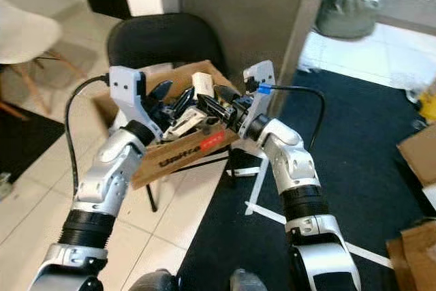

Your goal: Picking trash to rubbish bin

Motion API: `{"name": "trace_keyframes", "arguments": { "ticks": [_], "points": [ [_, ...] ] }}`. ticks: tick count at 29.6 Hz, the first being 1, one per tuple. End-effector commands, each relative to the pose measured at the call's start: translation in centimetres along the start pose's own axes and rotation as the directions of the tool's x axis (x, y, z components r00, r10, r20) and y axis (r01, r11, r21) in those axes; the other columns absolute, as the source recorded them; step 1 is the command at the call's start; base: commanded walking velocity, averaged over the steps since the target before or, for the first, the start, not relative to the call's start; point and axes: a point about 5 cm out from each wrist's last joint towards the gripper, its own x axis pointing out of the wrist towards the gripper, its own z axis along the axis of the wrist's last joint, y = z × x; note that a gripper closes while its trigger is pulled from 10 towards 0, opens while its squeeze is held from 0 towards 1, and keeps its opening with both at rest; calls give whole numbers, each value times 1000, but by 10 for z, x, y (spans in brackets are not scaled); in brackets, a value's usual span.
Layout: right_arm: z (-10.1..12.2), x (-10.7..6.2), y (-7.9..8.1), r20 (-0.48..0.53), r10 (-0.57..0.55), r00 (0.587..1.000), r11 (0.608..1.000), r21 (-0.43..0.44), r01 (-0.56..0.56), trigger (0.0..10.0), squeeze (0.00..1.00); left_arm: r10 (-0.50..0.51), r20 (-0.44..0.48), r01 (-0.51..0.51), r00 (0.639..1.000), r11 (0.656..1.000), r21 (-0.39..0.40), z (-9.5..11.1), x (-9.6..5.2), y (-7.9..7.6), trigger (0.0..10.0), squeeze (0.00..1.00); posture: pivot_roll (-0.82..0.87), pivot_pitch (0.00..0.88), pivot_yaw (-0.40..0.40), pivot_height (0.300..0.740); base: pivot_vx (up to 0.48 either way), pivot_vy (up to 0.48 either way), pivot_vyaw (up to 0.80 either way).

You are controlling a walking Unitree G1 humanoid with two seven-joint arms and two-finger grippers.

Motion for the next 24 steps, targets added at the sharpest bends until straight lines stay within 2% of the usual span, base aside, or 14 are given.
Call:
{"name": "trace_keyframes", "arguments": {
  "ticks": [1,24],
  "points": [
    [2,-2,-2,3,-9,1000,1000,-8,9,10000,0,-11,-8,11,1000,1000,6,-2,1,-3,10000,0,-68,0,-39,740,-315,0,0],
    [1,-2,-3,-4,-12,1000,1000,-10,12,10000,0,-15,-7,15,1000,1000,5,-2,2,-4,10000,0,-72,0,-43,740,-314,0,0]
  ]
}}
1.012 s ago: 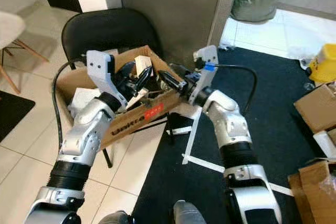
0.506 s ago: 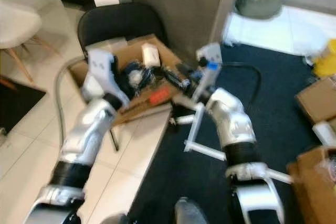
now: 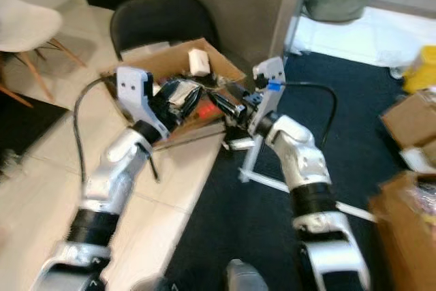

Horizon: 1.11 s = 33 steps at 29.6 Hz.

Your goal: Picking trash to rubbish bin

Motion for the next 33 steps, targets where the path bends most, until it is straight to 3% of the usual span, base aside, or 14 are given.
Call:
{"name": "trace_keyframes", "arguments": {
  "ticks": [1,33],
  "points": [
    [0,1,1,-4,2,1000,1000,-4,-2,10000,0,-1,-16,1,1000,1000,2,-4,-1,-1,10000,0,-73,0,-43,740,-315,0,0],
    [-1,1,-2,-13,-21,1000,1000,10,21,10000,0,-4,-13,4,1000,1000,0,-4,-1,-1,10000,0,-74,0,-45,740,-315,0,0]
  ]
}}
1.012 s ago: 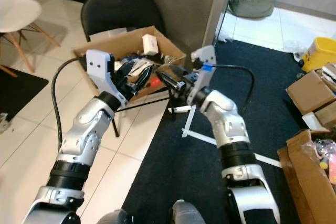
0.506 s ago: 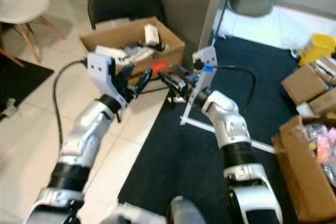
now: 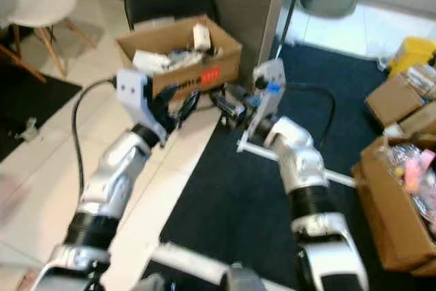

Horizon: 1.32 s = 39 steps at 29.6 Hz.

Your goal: Picking trash to rubbish bin

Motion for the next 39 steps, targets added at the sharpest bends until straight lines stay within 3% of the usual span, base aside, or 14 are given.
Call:
{"name": "trace_keyframes", "arguments": {
  "ticks": [1,9,15,17,18,20,22,26,28,29,35,39],
  "points": [
    [0,-2,-4,-10,-13,1000,1000,3,13,10000,0,-3,-5,3,1000,1000,3,-1,0,-1,10000,0,-74,0,-45,740,-315,0,0],
    [0,-3,-3,-9,-5,1000,1000,-2,5,10000,0,-5,-4,5,1000,1000,4,-1,0,-1,10000,0,-74,0,-45,740,-316,0,0],
    [0,-14,6,-9,110,994,991,-71,-110,10000,0,17,35,-13,999,996,-94,2,-5,6,10000,0,-74,0,-45,740,-302,0,0],
    [3,-16,-1,33,34,999,999,-25,-33,10000,0,106,70,-91,992,976,-199,6,-10,18,10000,0,-73,0,-47,740,0,0,0],
    [3,-16,-1,33,34,999,999,-25,-33,10000,0,106,70,-91,992,976,-199,6,-10,18,10000,0,-73,0,-47,740,0,0,0],
    [6,-18,-14,68,-110,992,994,14,110,10000,0,232,90,-205,968,948,-244,9,-15,35,10000,0,-73,0,-52,740,0,0,0],
    [6,-22,-26,78,-242,967,970,22,241,10000,0,351,77,-331,933,923,-196,8,-20,51,10000,0,-72,0,-54,740,0,0,0],
    [5,-25,-36,64,-339,939,940,-16,341,10000,0,430,62,-423,901,900,-103,7,-26,63,10000,0,-72,0,-54,740,0,0,0],
    [1,-32,-44,39,-429,902,899,-74,431,10000,0,471,41,-473,881,877,82,4,-32,67,10000,0,-79,0,-51,740,0,0,0],
    [-1,-36,-46,28,-454,891,885,-101,454,10000,0,472,43,-474,880,871,130,2,-36,64,10000,0,-79,0,-51,740,0,0,0],
    [-5,-43,-44,22,-495,869,853,-180,490,10000,0,401,40,-399,915,887,234,-1,-43,46,10000,0,-79,0,-50,740,0,0,0],
    [-6,-43,-43,28,-502,865,846,-192,497,10000,0,357,11,-346,934,899,268,-10,-43,36,10000,0,-83,0,-48,740,0,0,0]
  ]
}}
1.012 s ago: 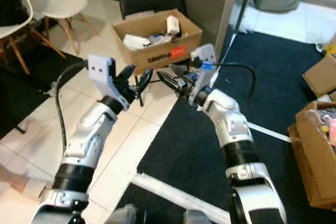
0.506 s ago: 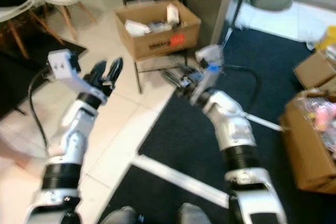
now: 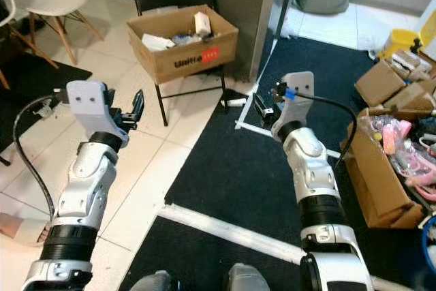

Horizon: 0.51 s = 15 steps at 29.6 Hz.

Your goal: Picking trash to rubbish bin

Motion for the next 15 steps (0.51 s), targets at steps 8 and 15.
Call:
{"name": "trace_keyframes", "arguments": {
  "ticks": [8,15],
  "points": [
    [3,9,5,23,20,1000,999,-44,-19,10000,0,-56,-14,56,998,998,35,-6,3,-11,10000,0,-80,0,-51,740,-275,0,0],
    [1,10,7,20,32,999,999,-37,-31,10000,0,-64,-4,64,998,997,34,-5,1,-12,10000,0,-80,0,-51,740,-394,0,0]
  ]
}}
